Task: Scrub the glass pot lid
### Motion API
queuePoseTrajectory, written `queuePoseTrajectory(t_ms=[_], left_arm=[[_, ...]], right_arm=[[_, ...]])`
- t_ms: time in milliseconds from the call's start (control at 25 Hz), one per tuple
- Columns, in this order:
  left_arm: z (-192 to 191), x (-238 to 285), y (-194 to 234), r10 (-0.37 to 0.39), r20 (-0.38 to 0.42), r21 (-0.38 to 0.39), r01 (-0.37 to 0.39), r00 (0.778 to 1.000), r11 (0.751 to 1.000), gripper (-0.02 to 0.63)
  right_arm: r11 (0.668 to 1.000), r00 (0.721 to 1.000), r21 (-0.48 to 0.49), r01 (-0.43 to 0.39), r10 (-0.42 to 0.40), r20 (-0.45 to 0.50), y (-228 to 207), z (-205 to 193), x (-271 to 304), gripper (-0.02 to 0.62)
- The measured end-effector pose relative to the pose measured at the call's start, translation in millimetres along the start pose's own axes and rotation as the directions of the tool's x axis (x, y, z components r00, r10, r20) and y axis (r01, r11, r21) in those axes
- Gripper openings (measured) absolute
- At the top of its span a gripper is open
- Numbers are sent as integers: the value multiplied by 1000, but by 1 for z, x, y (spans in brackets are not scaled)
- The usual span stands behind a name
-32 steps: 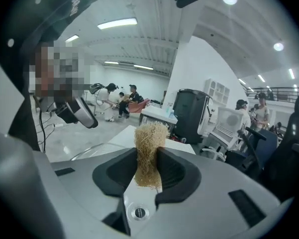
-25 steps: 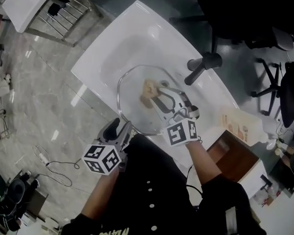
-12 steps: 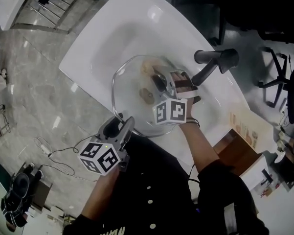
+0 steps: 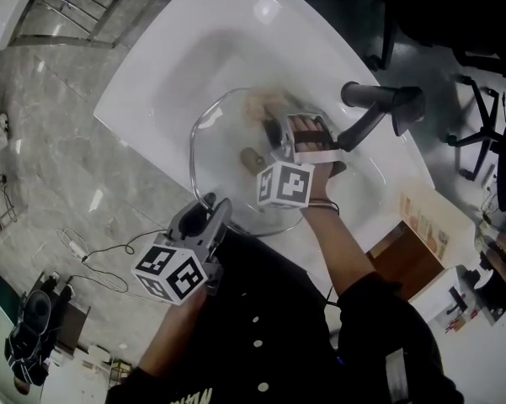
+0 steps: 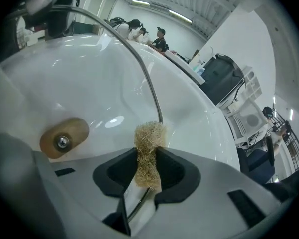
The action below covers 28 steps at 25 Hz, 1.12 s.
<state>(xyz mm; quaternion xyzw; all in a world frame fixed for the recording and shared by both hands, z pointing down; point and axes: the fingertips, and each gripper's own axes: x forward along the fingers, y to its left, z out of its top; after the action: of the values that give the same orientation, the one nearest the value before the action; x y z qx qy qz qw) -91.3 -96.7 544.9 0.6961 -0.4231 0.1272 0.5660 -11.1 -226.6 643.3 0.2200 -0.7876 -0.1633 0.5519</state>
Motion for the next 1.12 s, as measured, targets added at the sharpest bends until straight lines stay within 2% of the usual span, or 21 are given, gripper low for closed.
queuePoseTrajectory(t_ms=[560, 920, 1120], left_arm=[[1, 0, -1, 23, -11, 5, -23, 1000, 1000, 153], [0, 0, -1, 29, -16, -7, -29, 999, 1000, 150], [0, 0, -1, 32, -15, -6, -32, 999, 999, 150]], right_arm=[[989, 984, 97, -111, 123, -126, 25, -38, -22, 129], [966, 948, 97, -240, 255, -191, 56, -68, -55, 127], [953, 930, 97, -288, 302, -210, 69, -77, -71, 127]])
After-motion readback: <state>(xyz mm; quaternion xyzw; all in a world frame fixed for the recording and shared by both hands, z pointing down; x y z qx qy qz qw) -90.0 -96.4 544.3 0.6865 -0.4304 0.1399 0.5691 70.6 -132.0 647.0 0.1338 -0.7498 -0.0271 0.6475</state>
